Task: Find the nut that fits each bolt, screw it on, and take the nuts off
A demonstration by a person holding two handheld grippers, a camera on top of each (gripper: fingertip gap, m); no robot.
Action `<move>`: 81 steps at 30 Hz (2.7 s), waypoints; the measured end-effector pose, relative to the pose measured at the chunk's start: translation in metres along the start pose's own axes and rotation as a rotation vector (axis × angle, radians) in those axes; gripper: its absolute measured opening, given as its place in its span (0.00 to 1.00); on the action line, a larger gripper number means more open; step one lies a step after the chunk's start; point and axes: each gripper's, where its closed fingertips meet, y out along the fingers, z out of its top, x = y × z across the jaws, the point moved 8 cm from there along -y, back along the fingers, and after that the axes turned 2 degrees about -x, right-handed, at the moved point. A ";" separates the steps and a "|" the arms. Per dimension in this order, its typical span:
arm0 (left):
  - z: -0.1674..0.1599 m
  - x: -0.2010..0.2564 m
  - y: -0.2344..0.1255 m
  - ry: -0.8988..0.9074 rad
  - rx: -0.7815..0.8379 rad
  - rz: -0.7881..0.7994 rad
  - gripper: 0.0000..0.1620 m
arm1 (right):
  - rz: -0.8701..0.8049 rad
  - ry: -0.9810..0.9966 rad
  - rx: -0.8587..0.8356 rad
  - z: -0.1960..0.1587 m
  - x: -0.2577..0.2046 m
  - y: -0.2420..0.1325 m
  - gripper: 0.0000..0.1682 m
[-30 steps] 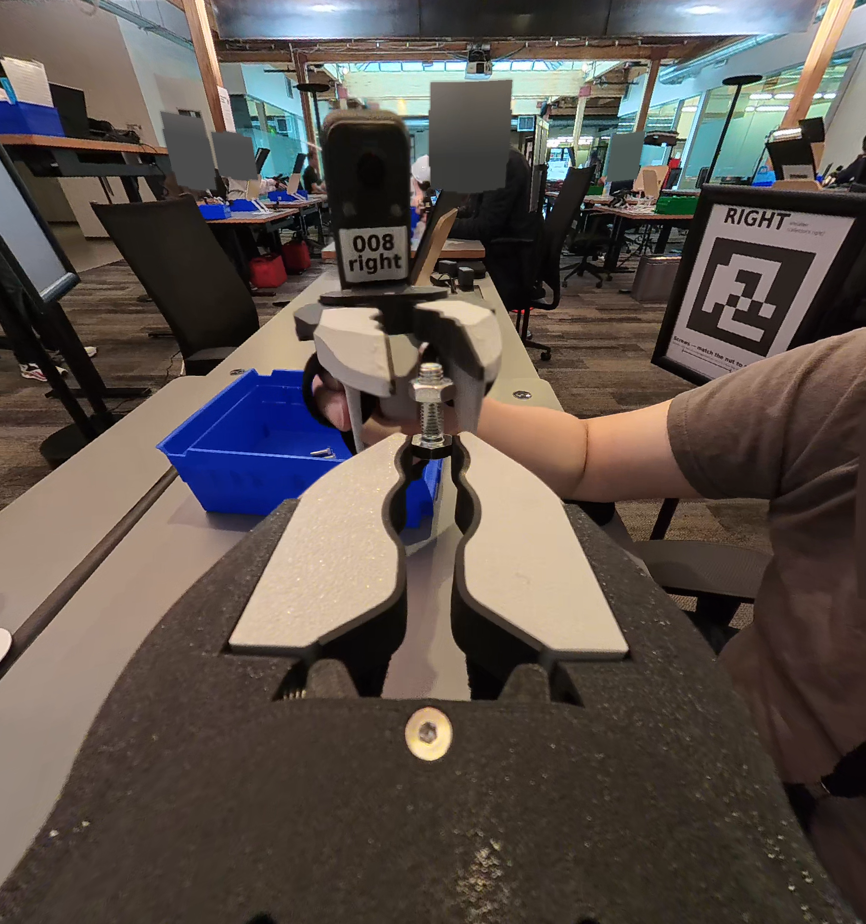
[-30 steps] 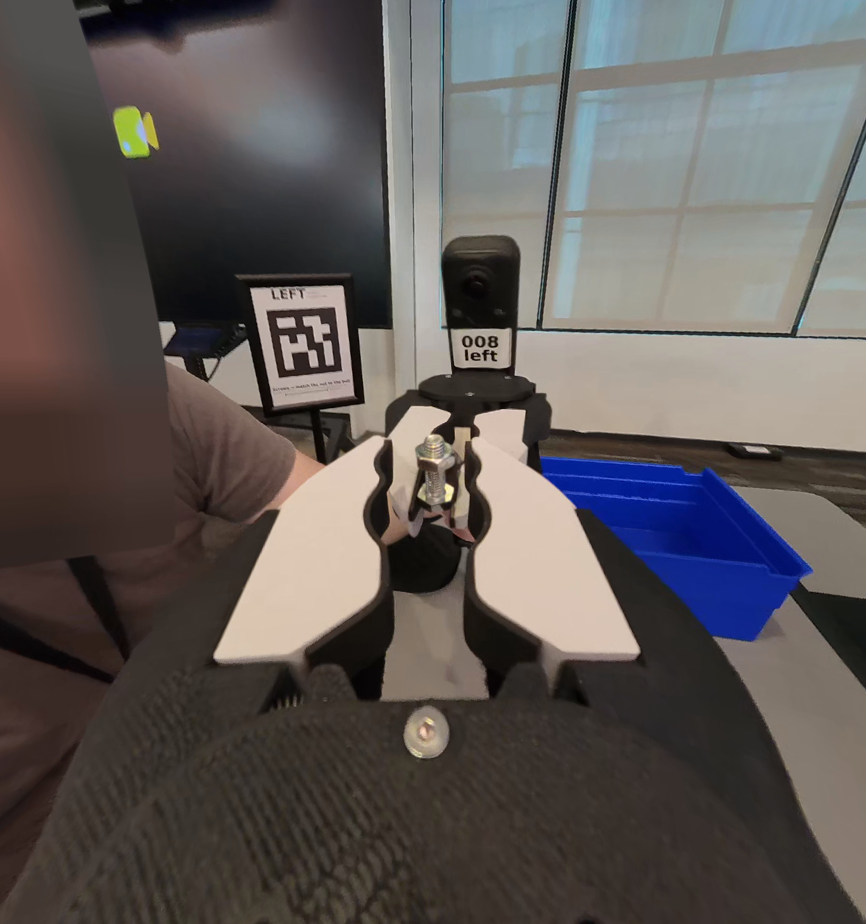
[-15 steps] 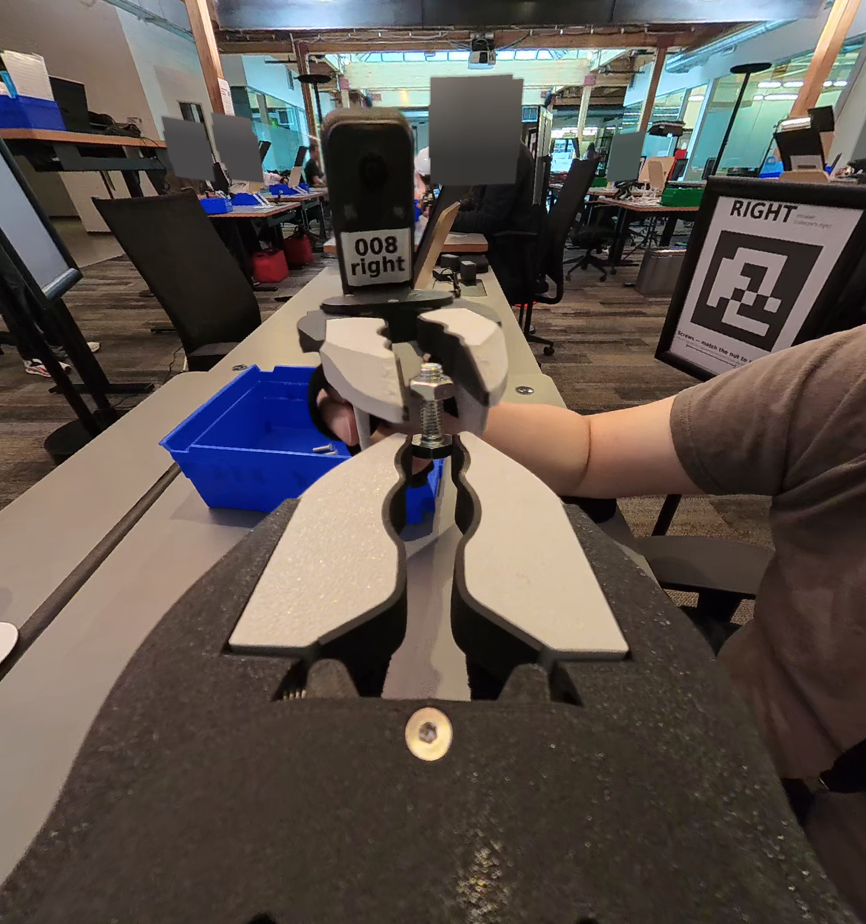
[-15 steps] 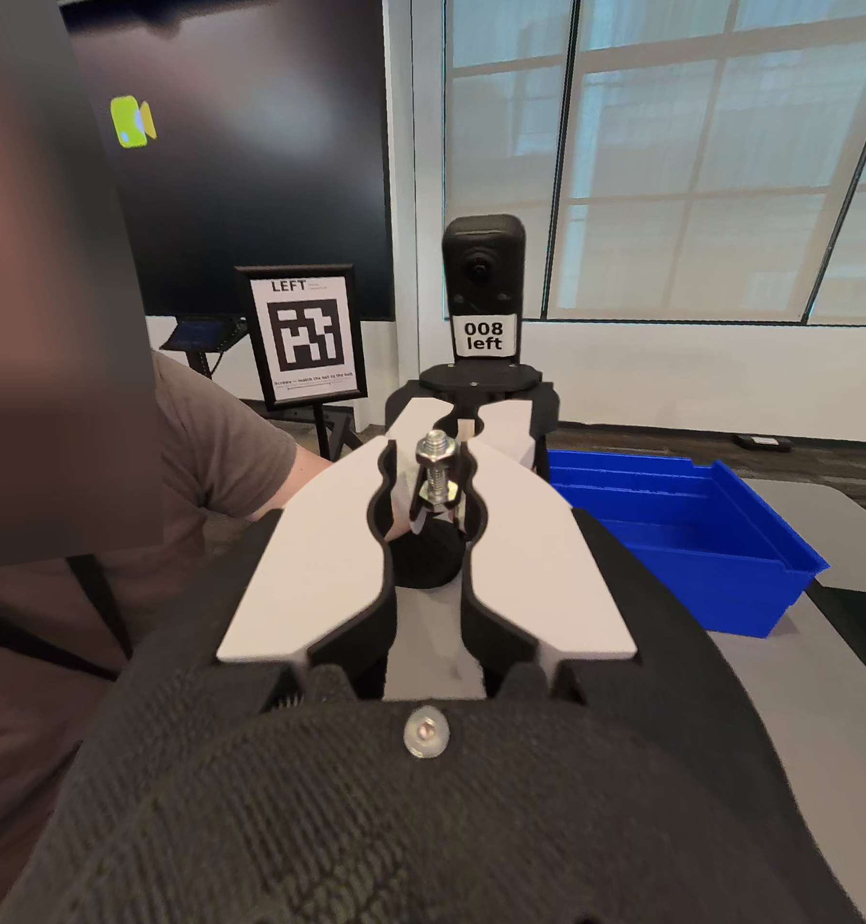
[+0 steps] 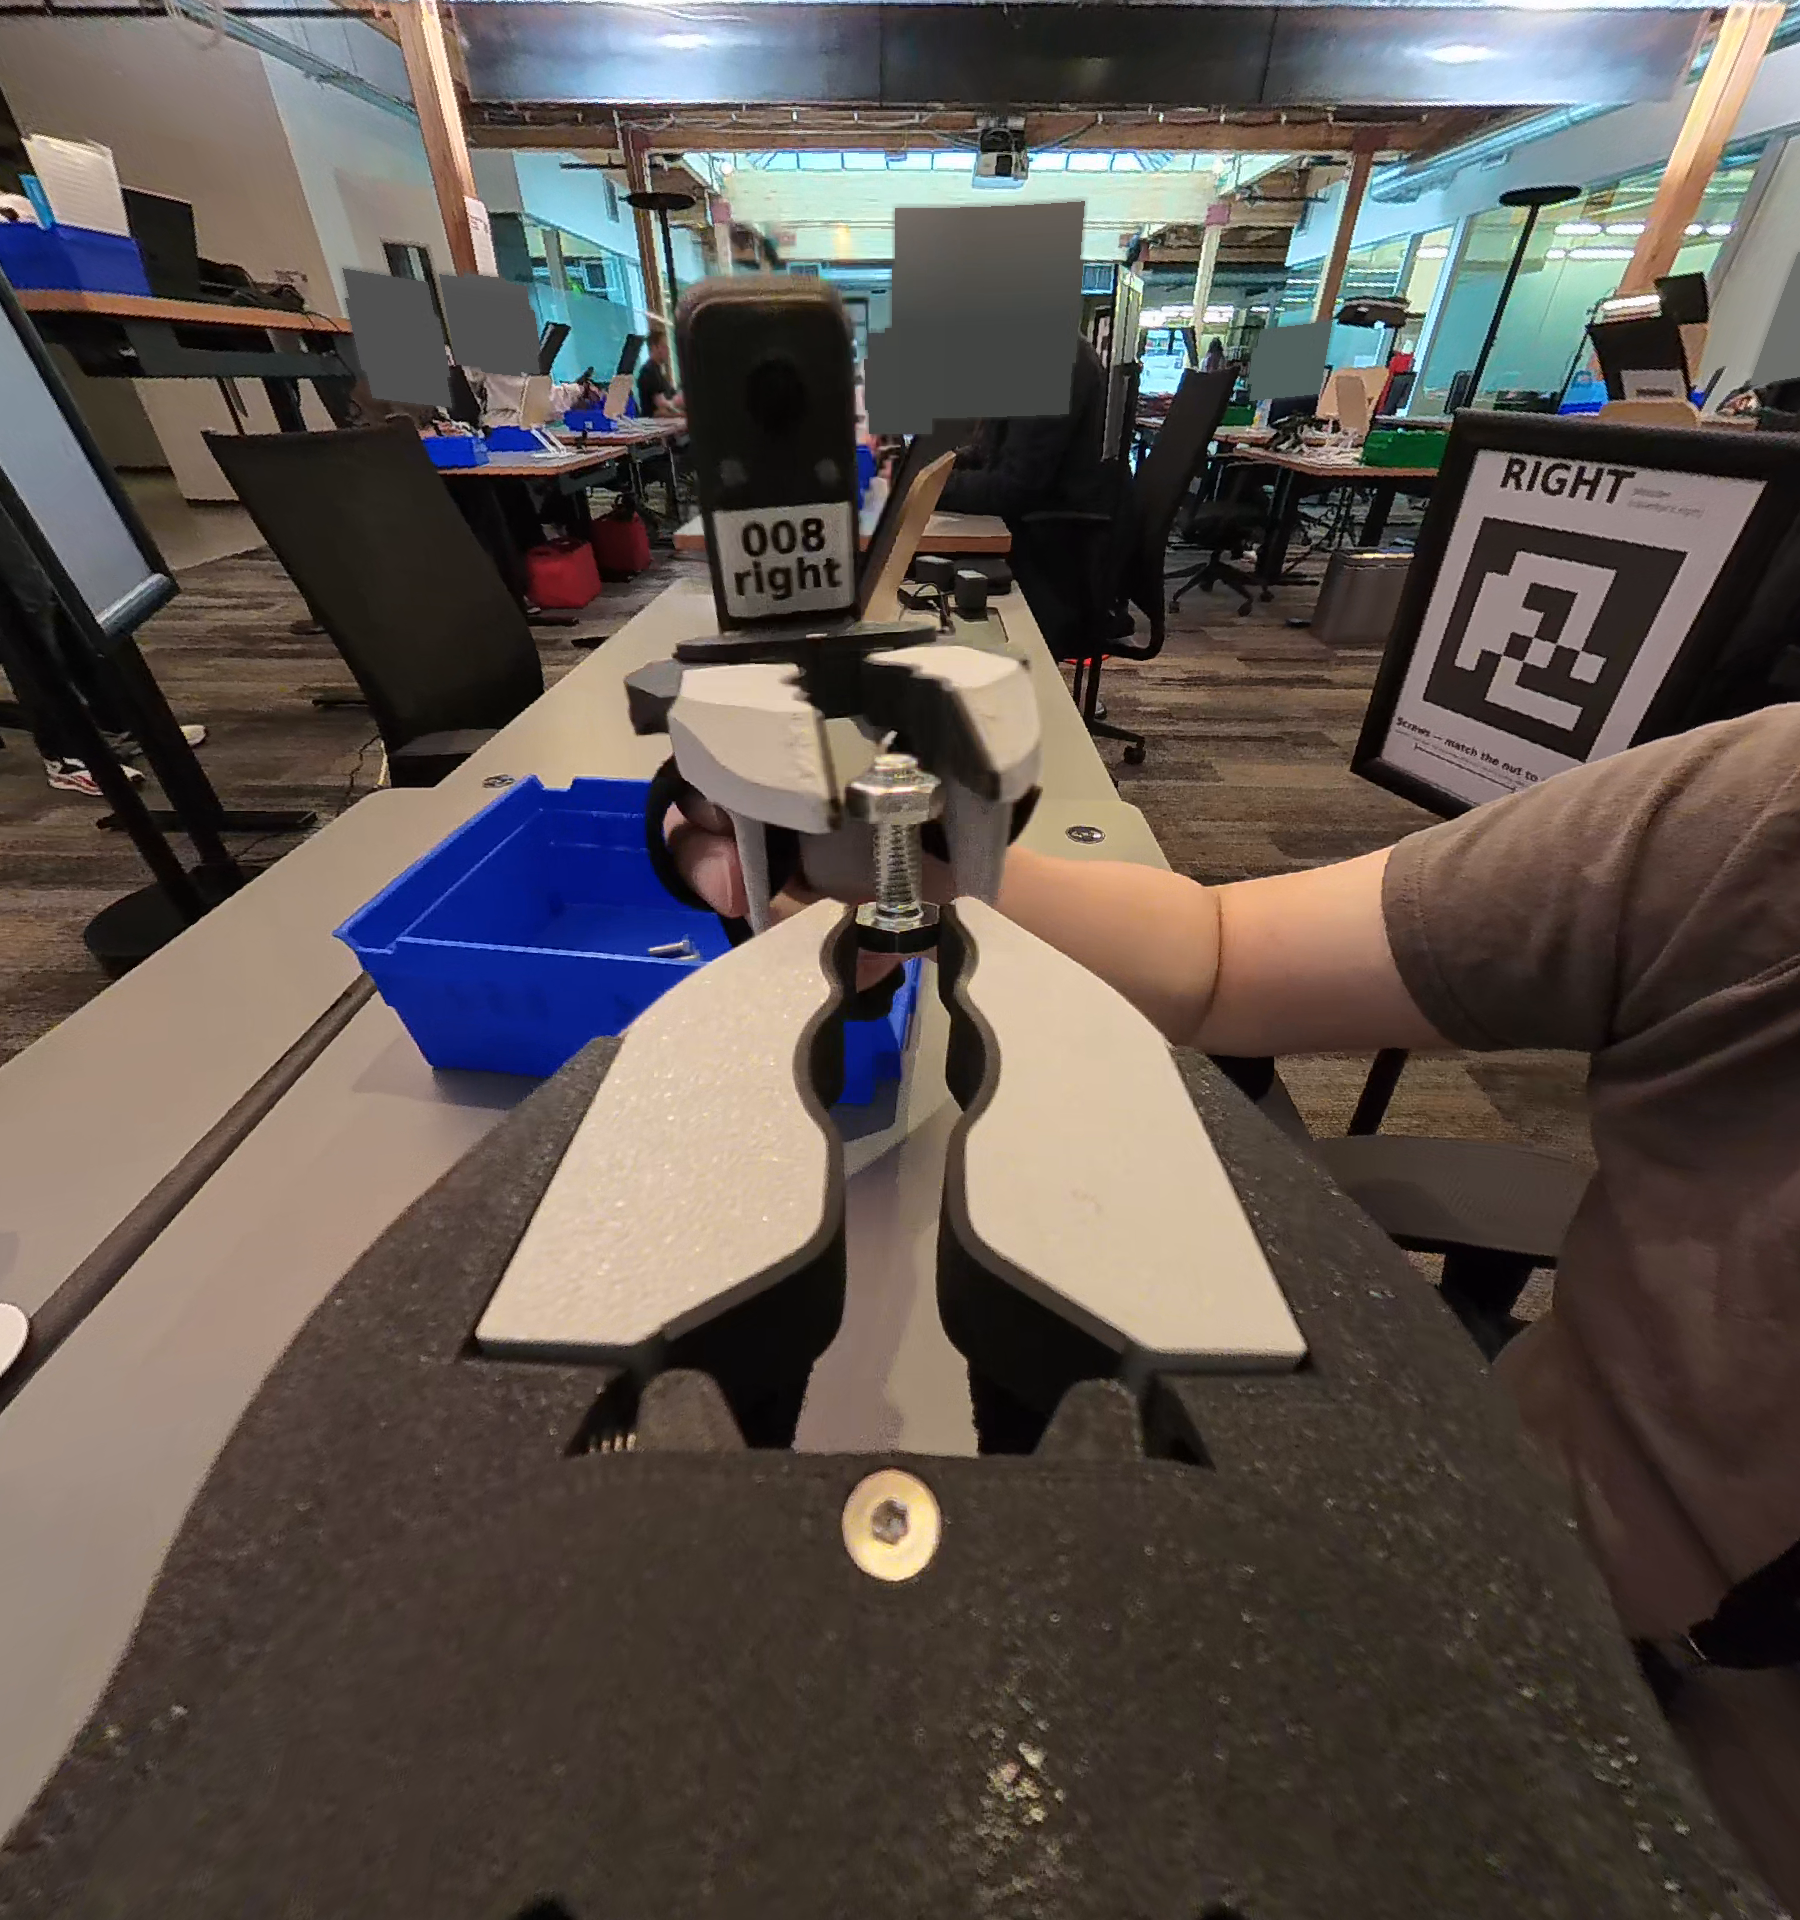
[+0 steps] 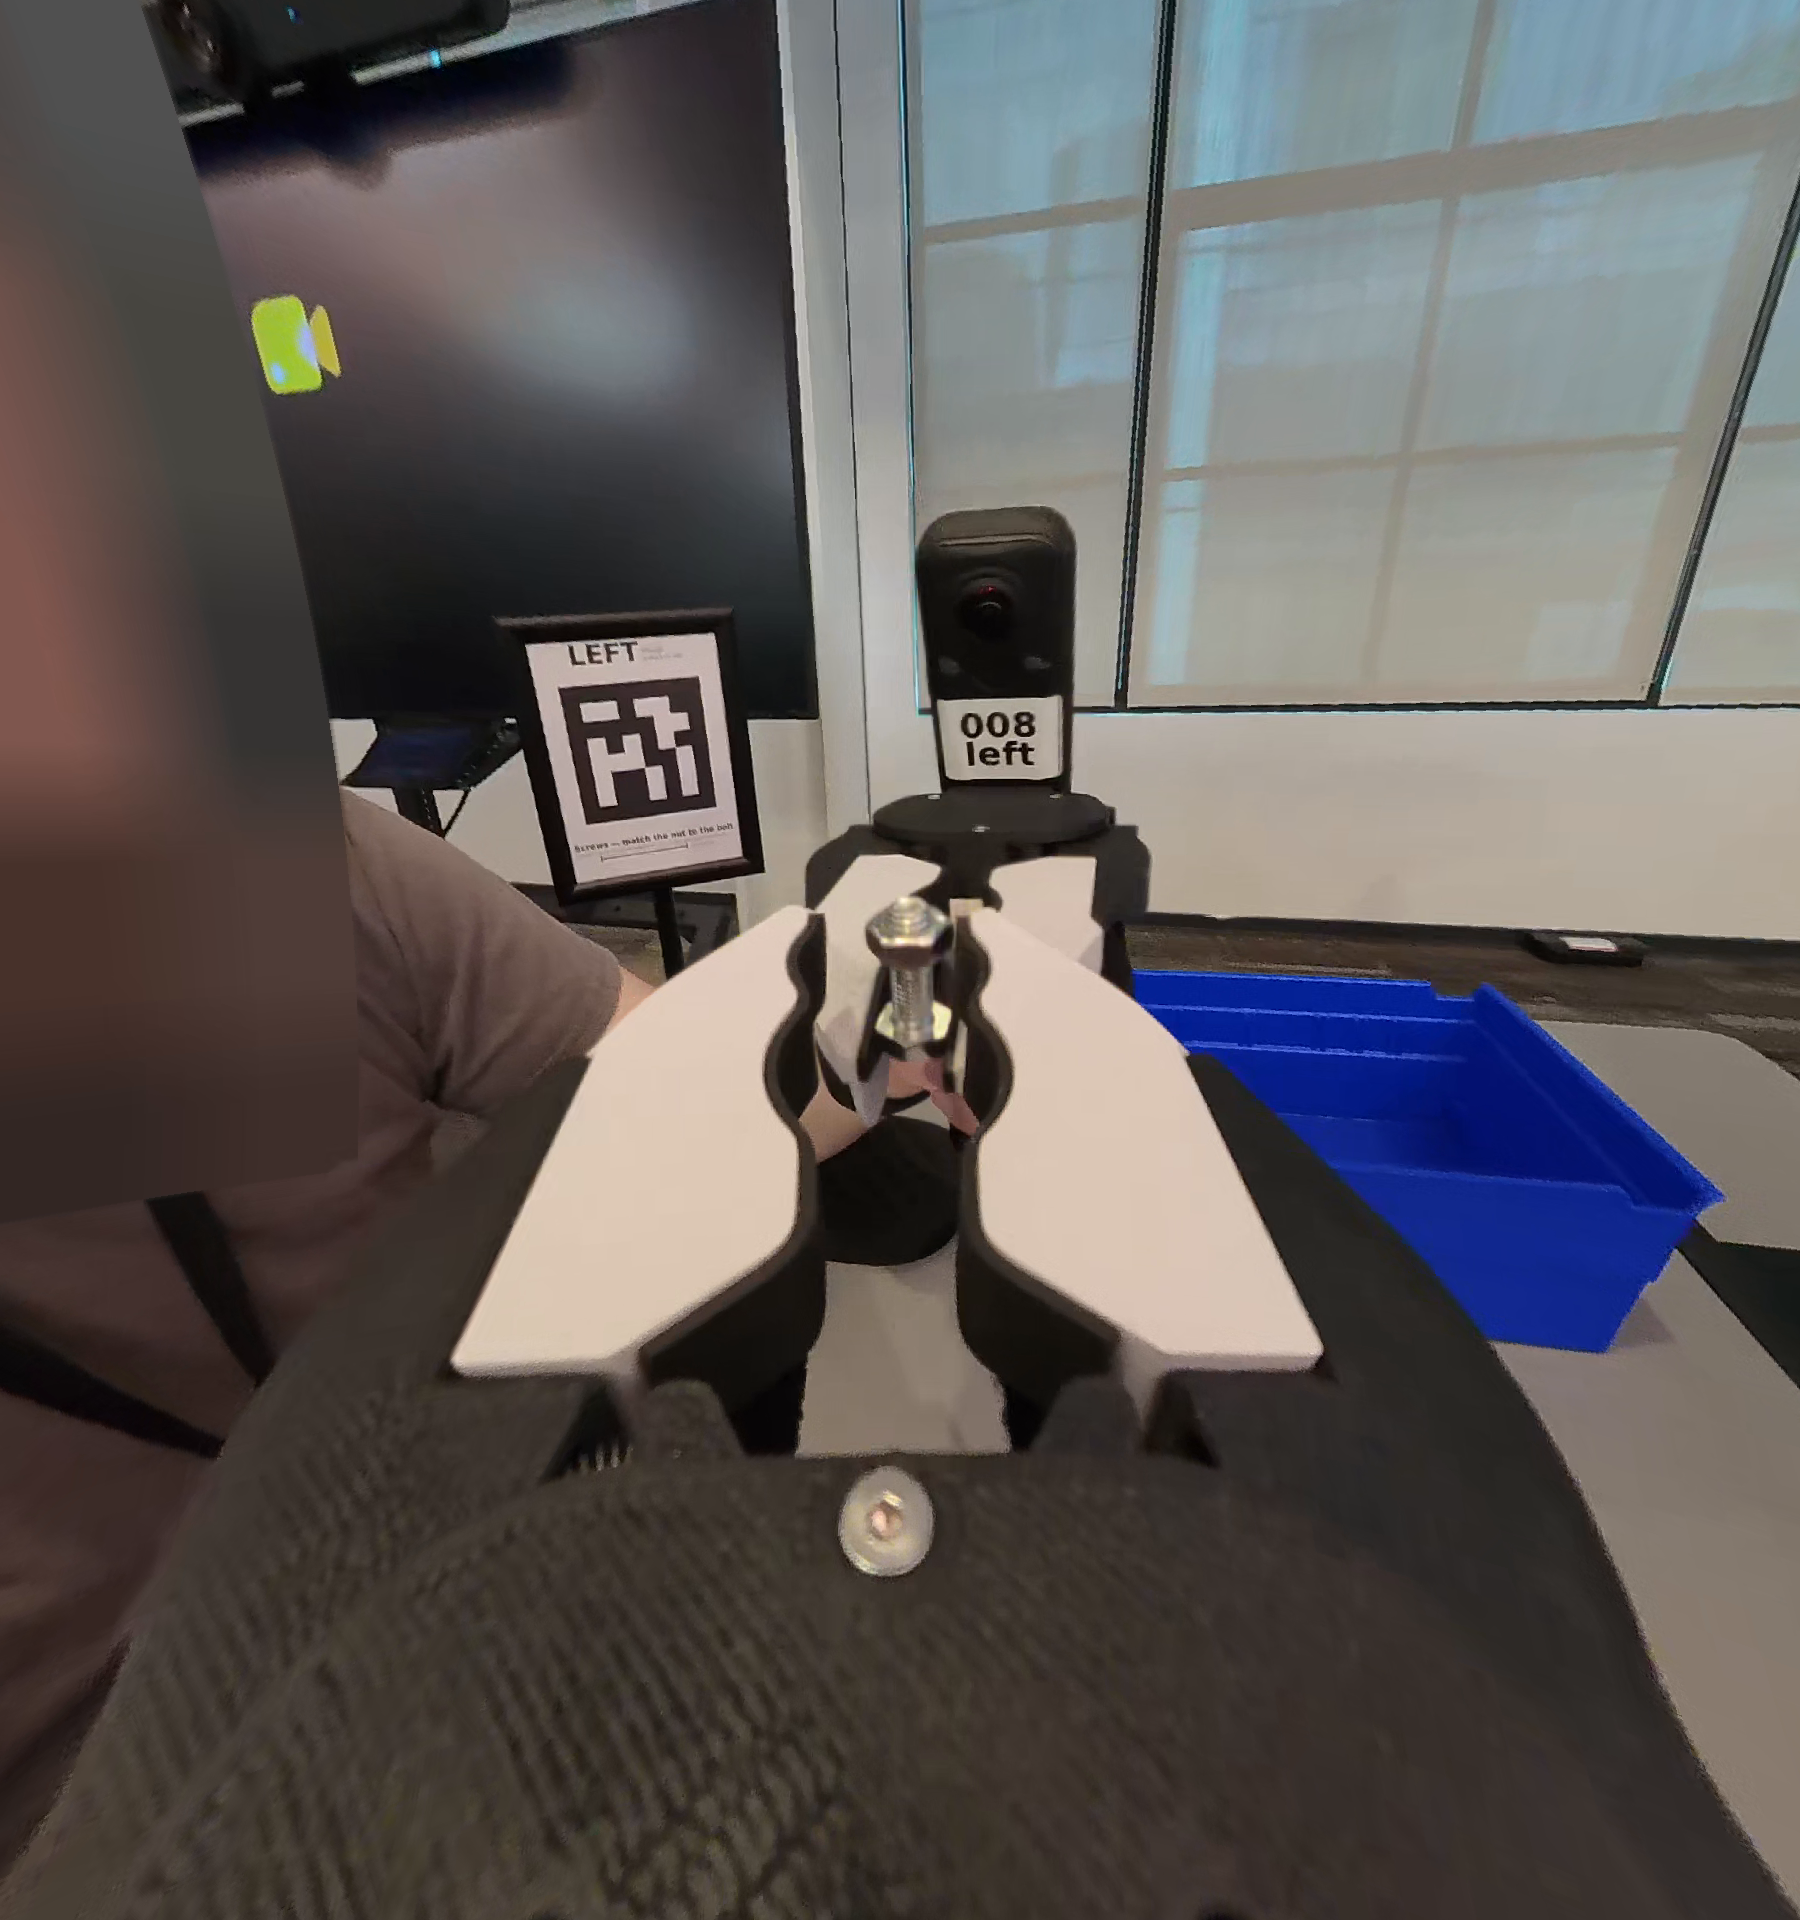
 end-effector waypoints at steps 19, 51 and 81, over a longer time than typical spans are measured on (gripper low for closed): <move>0.000 0.007 0.006 0.008 0.005 -0.015 0.09 | 0.000 0.016 -0.002 0.001 0.004 -0.006 0.20; 0.007 0.015 0.005 0.022 0.038 -0.044 0.09 | 0.033 0.049 0.029 0.011 0.002 -0.015 0.19; 0.009 0.018 0.004 0.042 0.050 -0.038 0.09 | 0.054 0.006 0.025 0.015 -0.014 -0.003 0.17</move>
